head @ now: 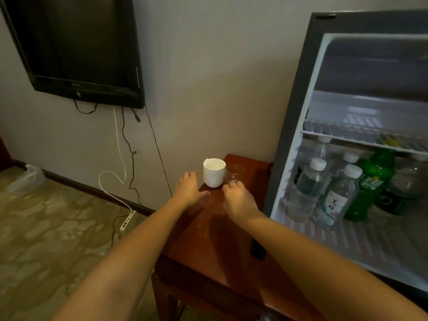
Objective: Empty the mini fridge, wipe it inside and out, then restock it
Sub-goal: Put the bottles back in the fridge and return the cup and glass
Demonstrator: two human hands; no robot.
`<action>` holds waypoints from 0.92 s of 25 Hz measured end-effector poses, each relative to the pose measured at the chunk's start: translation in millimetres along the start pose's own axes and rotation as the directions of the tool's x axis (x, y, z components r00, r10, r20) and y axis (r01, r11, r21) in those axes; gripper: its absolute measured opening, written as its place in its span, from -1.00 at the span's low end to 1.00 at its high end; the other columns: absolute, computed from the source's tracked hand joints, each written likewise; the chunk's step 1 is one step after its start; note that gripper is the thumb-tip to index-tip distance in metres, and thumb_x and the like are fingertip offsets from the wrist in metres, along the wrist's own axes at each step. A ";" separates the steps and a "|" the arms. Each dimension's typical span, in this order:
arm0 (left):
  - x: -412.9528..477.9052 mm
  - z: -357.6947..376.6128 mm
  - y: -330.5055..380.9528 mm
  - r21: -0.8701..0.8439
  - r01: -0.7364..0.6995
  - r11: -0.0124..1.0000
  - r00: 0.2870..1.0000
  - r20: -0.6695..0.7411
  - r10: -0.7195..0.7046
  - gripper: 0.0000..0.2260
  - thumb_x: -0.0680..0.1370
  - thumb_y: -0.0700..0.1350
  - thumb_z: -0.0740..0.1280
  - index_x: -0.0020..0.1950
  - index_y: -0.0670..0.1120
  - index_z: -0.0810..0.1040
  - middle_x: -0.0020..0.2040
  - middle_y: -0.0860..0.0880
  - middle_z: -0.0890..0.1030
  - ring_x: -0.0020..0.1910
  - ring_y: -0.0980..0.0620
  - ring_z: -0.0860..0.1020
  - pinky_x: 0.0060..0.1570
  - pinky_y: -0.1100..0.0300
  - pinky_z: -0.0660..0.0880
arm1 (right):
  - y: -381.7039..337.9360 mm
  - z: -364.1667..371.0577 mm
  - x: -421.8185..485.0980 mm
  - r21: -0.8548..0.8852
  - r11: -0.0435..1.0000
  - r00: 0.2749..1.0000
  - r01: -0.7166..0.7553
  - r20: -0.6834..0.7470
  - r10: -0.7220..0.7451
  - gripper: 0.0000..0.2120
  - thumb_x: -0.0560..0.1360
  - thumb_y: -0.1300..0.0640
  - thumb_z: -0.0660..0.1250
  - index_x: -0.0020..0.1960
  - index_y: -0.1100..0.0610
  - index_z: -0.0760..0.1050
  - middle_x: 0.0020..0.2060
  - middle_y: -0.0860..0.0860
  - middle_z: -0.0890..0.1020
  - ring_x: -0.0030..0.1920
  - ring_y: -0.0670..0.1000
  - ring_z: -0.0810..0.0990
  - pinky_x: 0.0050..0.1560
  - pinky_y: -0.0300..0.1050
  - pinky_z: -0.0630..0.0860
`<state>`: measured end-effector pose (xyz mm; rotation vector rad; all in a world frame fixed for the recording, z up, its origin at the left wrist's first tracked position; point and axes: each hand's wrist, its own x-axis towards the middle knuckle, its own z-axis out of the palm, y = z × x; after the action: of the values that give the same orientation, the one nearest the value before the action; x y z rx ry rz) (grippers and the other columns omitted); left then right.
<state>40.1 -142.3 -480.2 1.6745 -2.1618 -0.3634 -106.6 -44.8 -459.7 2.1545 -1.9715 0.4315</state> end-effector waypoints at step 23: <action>94.8 75.6 -1.6 -0.752 -0.043 0.658 0.986 -0.139 -0.094 -0.22 0.27 -0.06 0.60 0.37 -0.08 0.27 0.26 -0.01 0.44 0.23 0.05 0.41 0.21 0.13 0.45 | 16.3 87.1 94.6 0.817 0.276 0.600 -0.506 0.103 0.793 -0.09 0.35 0.16 0.52 0.52 0.10 0.04 0.47 0.13 0.18 0.46 0.18 0.16 0.40 0.05 0.22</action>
<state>-12.9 -236.4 -535.4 1.1781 -1.5118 -0.9470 -108.3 -164.0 -510.5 1.1109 -2.6709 2.0229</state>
